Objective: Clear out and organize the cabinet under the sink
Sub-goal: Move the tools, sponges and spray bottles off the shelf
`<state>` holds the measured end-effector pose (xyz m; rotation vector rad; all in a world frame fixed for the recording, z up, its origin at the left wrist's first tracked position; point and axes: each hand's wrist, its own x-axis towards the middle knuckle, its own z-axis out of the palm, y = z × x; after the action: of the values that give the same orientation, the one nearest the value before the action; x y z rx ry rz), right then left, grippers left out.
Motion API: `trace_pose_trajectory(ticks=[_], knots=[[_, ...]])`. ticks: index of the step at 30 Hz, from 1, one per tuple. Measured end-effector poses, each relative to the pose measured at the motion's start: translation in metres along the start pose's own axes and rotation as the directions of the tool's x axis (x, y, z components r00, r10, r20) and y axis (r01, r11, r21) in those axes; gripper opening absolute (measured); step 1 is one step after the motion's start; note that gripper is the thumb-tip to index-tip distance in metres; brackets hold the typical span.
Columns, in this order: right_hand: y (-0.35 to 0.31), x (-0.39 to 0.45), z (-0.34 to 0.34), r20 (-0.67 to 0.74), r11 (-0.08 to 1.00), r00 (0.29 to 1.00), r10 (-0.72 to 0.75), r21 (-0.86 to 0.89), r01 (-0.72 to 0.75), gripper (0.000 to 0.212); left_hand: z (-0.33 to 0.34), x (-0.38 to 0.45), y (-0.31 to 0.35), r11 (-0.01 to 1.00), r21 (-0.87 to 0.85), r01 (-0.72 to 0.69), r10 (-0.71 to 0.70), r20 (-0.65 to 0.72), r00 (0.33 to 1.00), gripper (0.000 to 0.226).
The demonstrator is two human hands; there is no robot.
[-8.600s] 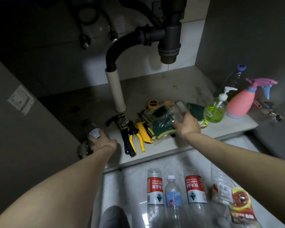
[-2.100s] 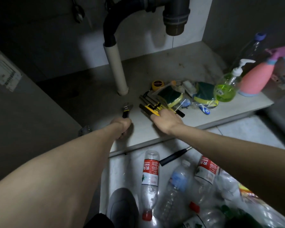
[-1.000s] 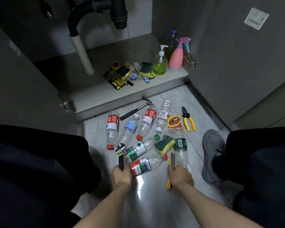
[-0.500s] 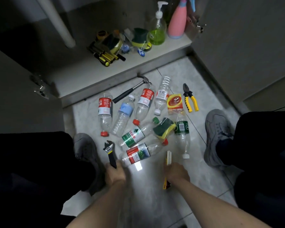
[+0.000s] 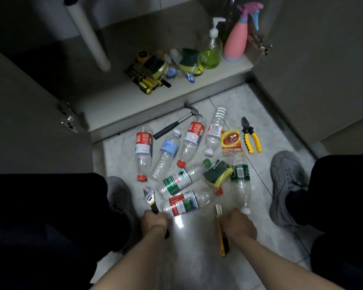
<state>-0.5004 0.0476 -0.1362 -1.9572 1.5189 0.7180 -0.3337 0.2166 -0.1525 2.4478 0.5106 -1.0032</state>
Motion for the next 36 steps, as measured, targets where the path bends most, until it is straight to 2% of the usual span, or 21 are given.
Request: trace_pose_trajectory(ticks=[4,7,13,19,23,27,32,36], knots=[[-0.014,0.007,-0.03,-0.069,0.995,0.993,-0.099,-0.013,0.098,0.026,-0.026,-0.001,0.036,0.996,0.002,-0.094,0.093,-0.102,0.99,0.035],[-0.045,0.016,-0.066,-0.111,0.976,0.97,-0.217,0.003,0.218,0.024,-0.047,-0.005,0.075,0.983,-0.026,-0.182,0.177,-0.148,0.973,0.03],[-0.134,0.032,-0.144,-0.176,0.872,0.879,-0.443,0.144,0.468,0.028,-0.092,-0.001,0.172,0.929,0.012,-0.371,0.368,-0.158,0.916,0.03],[-0.225,0.054,-0.209,-0.225,0.785,0.766,-0.602,0.011,0.62,0.025,-0.152,0.03,0.274,0.856,0.158,-0.492,0.513,-0.149,0.845,0.033],[-0.279,0.078,-0.228,-0.218,0.709,0.684,-0.697,-0.065,0.702,0.01,-0.177,0.067,0.327,0.834,0.224,-0.503,0.535,-0.109,0.838,0.035],[-0.328,0.103,-0.231,-0.261,0.634,0.594,-0.761,-0.101,0.767,0.031,-0.175,0.106,0.365,0.81,0.256,-0.528,0.564,-0.095,0.82,0.035],[-0.363,0.129,-0.231,-0.337,0.604,0.53,-0.778,-0.167,0.78,0.032,-0.152,0.139,0.381,0.847,0.184,-0.499,0.513,-0.036,0.858,0.052],[-0.367,0.145,-0.236,-0.384,0.608,0.526,-0.759,-0.131,0.783,0.031,-0.154,0.158,0.383,0.861,0.152,-0.485,0.499,-0.074,0.863,0.044]])
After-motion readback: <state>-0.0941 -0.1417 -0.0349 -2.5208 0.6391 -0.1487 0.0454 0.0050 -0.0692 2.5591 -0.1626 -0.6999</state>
